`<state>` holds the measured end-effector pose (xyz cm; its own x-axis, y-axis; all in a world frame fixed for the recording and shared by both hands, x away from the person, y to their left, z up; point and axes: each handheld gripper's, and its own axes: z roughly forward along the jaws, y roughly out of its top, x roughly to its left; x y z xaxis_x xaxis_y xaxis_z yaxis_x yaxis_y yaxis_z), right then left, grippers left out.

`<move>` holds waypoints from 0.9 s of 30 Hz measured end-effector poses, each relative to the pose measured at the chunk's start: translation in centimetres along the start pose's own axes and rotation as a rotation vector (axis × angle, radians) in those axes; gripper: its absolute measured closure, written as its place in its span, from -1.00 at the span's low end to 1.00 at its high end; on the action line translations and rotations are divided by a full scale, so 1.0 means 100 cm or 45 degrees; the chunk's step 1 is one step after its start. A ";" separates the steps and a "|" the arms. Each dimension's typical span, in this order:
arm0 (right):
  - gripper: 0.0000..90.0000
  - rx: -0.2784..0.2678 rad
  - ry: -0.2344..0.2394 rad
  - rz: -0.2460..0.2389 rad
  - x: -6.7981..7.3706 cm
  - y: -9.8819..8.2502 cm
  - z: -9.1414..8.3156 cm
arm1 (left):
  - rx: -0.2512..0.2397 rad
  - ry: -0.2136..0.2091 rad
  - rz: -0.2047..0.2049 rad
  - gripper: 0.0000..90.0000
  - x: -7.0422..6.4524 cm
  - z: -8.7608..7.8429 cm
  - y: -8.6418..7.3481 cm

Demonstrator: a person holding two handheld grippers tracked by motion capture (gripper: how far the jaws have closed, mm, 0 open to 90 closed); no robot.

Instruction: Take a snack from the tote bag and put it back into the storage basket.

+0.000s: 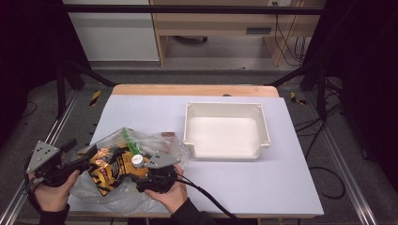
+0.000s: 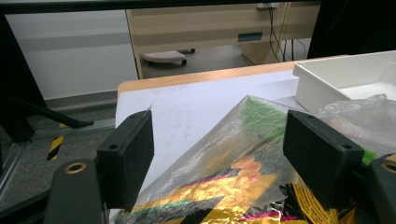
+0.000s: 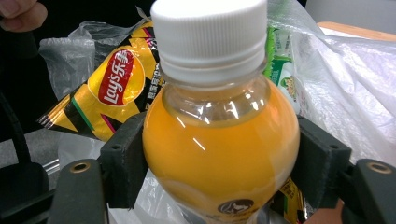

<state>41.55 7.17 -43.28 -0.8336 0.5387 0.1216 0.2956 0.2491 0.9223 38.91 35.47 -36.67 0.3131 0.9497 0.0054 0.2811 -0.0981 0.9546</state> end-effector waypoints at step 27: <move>-0.33 -0.069 0.061 -0.037 0.000 0.037 -0.033 | -0.003 0.004 -0.001 -0.46 0.001 -0.001 0.000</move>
<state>41.11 5.44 -38.68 -0.8632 0.4926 0.1106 0.2462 0.2195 0.9440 38.82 35.56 -36.67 0.3103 0.9506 0.0056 0.2791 -0.0967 0.9554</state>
